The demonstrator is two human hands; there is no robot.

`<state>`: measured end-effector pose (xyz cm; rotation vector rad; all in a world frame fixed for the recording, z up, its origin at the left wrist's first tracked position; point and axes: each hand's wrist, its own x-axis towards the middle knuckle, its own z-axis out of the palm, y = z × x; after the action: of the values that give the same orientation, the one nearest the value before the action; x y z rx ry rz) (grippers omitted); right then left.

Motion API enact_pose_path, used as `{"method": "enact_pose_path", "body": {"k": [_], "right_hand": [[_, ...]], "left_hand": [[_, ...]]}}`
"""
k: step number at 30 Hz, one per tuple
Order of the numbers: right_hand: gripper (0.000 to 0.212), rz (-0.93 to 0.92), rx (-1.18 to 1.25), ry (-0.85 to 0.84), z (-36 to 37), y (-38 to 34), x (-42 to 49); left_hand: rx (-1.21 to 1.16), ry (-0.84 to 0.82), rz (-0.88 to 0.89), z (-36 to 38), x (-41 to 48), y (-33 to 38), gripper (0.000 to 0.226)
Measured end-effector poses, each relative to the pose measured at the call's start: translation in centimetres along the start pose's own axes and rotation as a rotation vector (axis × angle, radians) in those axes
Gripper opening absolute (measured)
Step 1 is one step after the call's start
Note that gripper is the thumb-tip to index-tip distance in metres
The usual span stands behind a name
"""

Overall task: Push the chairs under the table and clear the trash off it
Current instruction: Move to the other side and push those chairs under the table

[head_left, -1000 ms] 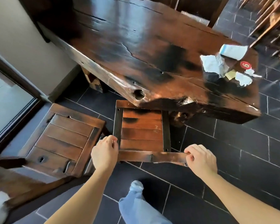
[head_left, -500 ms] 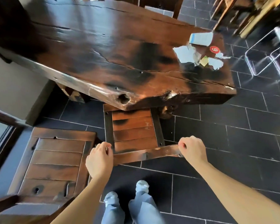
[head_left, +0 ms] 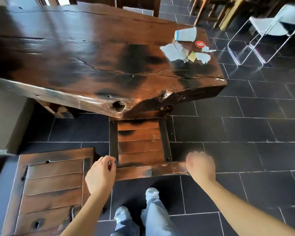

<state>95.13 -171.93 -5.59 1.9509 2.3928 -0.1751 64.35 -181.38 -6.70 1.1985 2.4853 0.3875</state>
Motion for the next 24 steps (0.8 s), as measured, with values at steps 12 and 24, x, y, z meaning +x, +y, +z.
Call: {"method": "enact_pose_path", "body": {"k": [12, 24], "right_hand": [[0.02, 0.014, 0.056, -0.005, -0.1, -0.4, 2.6], [0.014, 0.032, 0.128, 0.059, 0.3, -1.3, 6.4]], "left_hand": [[0.003, 0.007, -0.002, -0.5, 2.7, 1.2, 0.011], [0.053, 0.037, -0.043, -0.8, 7.5, 2.6, 0.014]]}}
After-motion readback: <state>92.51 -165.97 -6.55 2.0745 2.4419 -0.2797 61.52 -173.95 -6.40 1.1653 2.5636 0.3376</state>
